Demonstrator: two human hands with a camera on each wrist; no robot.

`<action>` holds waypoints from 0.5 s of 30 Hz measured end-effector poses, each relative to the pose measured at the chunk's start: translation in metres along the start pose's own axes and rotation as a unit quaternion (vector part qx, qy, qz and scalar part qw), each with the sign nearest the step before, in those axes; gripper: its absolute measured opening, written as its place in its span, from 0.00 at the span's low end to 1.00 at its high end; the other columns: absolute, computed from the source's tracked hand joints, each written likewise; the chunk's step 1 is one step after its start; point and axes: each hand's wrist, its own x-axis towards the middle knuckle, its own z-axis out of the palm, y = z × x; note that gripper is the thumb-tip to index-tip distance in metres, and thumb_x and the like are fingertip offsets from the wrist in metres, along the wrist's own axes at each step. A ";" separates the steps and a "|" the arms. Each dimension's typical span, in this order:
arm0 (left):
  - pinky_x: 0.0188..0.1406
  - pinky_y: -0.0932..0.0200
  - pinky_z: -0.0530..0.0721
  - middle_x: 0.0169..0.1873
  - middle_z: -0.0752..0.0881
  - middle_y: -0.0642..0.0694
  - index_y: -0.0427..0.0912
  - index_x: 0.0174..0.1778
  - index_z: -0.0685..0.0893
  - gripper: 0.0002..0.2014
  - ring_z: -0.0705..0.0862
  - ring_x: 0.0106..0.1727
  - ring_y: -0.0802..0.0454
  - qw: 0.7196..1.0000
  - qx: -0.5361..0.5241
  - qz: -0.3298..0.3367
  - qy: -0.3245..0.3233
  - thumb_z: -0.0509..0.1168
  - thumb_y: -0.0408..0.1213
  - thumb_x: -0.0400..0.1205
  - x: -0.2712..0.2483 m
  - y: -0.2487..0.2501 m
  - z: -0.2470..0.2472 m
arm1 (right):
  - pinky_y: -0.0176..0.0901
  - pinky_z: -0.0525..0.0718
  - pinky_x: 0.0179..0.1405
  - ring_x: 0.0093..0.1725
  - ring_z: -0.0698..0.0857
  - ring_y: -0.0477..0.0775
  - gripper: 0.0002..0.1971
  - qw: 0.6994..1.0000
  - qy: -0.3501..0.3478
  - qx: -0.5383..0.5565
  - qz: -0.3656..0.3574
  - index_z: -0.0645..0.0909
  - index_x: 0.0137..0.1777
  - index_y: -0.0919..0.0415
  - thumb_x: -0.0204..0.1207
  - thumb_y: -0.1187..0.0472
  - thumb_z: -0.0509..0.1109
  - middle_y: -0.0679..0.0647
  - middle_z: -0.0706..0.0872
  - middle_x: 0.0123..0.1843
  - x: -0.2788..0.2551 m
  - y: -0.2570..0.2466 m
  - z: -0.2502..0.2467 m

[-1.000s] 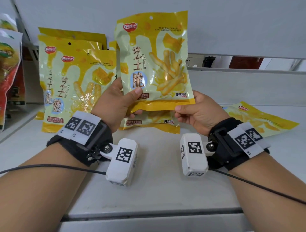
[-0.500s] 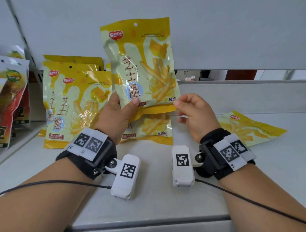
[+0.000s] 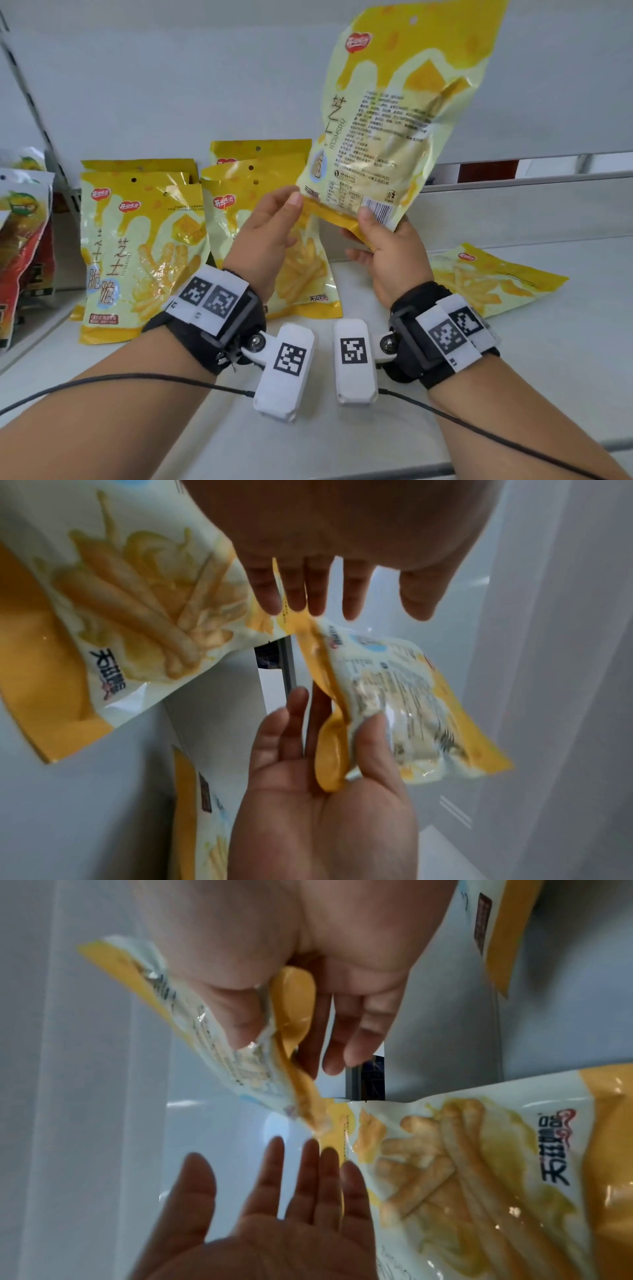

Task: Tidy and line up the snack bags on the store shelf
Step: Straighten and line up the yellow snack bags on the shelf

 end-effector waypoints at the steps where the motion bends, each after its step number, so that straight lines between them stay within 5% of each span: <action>1: 0.47 0.63 0.77 0.52 0.81 0.62 0.49 0.67 0.77 0.16 0.81 0.49 0.77 1.000 0.003 0.002 0.015 0.61 0.47 0.84 0.003 0.001 -0.001 | 0.37 0.81 0.29 0.40 0.87 0.49 0.04 1.000 -0.003 0.002 0.006 0.79 0.53 0.51 0.80 0.59 0.66 0.49 0.89 0.47 0.000 -0.001 -0.001; 3: 0.51 0.68 0.77 0.59 0.79 0.59 0.47 0.75 0.70 0.23 0.80 0.55 0.75 0.999 0.012 0.004 0.029 0.61 0.45 0.84 0.009 0.000 -0.004 | 0.36 0.79 0.28 0.34 0.87 0.48 0.06 0.999 -0.028 0.010 0.028 0.81 0.53 0.55 0.79 0.57 0.66 0.51 0.91 0.39 0.000 -0.002 -0.002; 6: 0.52 0.65 0.78 0.65 0.82 0.49 0.46 0.75 0.72 0.25 0.82 0.63 0.55 0.999 0.029 -0.013 0.041 0.65 0.46 0.81 0.014 0.000 -0.012 | 0.37 0.78 0.28 0.32 0.87 0.49 0.06 0.995 -0.068 0.030 0.073 0.83 0.50 0.56 0.78 0.57 0.66 0.51 0.90 0.34 0.001 -0.002 -0.006; 9: 0.44 0.61 0.86 0.51 0.90 0.46 0.43 0.64 0.82 0.16 0.90 0.50 0.51 0.999 0.023 -0.033 0.019 0.67 0.39 0.80 0.012 0.000 -0.019 | 0.41 0.81 0.36 0.40 0.88 0.52 0.06 0.993 -0.059 0.020 0.103 0.84 0.51 0.57 0.76 0.60 0.68 0.53 0.90 0.43 0.005 0.000 -0.007; 11: 0.38 0.57 0.87 0.48 0.91 0.45 0.44 0.59 0.83 0.15 0.90 0.46 0.47 0.998 0.028 -0.041 0.024 0.71 0.38 0.76 0.008 -0.004 -0.022 | 0.53 0.84 0.52 0.53 0.88 0.60 0.10 0.993 -0.041 0.048 0.102 0.83 0.57 0.63 0.76 0.66 0.68 0.61 0.88 0.55 0.007 0.000 -0.007; 15: 0.52 0.45 0.85 0.50 0.91 0.42 0.44 0.59 0.84 0.26 0.89 0.51 0.42 0.998 0.009 -0.065 0.004 0.76 0.43 0.64 0.002 -0.010 -0.023 | 0.68 0.80 0.62 0.60 0.85 0.69 0.10 0.993 -0.026 0.079 0.089 0.82 0.54 0.64 0.74 0.73 0.67 0.68 0.86 0.59 0.011 -0.001 -0.011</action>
